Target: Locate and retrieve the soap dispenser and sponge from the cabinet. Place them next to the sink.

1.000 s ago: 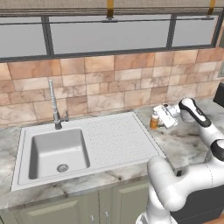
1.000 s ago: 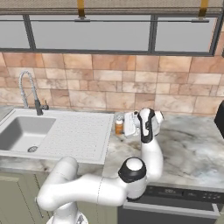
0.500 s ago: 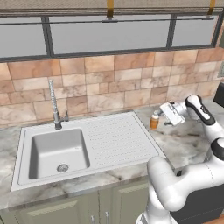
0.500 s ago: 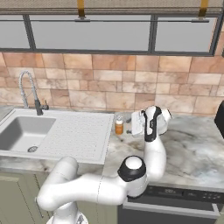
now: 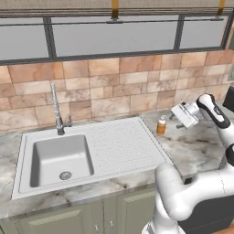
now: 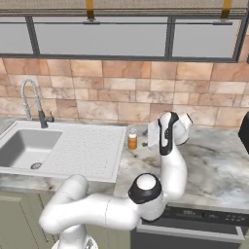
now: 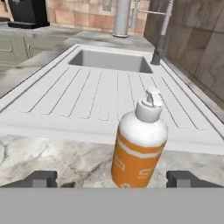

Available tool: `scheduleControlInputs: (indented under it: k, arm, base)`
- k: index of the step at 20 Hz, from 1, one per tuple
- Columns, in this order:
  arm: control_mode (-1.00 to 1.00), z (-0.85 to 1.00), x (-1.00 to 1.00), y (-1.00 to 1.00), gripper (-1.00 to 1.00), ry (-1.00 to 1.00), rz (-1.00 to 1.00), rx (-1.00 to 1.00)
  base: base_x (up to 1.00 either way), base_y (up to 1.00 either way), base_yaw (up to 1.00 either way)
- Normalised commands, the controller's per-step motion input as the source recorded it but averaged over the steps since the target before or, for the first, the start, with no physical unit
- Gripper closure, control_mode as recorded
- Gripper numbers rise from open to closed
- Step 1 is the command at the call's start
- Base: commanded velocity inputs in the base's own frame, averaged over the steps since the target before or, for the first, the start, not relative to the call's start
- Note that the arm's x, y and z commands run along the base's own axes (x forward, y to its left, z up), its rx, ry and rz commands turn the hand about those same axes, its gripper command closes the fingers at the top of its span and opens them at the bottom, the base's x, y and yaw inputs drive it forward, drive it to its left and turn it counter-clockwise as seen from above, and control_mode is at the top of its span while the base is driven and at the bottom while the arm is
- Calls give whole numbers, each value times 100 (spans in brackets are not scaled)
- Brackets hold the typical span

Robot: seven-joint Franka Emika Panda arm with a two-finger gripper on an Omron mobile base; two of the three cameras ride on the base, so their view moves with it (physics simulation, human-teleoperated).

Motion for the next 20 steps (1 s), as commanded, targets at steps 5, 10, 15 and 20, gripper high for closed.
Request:
scheduleControlInputs:
  k: [5, 10, 15, 20]
  arm:
    - [-100, 10, -72, 21, -100, -3, 10, -23]
    - [-100, 21, -76, 16, -100, -12, 10, -21]
    - [-100, 48, -56, 8, -100, -18, 10, -18]
    - [-100, 63, -48, 2, -100, -22, 15, -11]
  base:
    - [0, 0, 0]
    - [0, 0, 0]
    - [0, 0, 0]
    - [0, 0, 0]
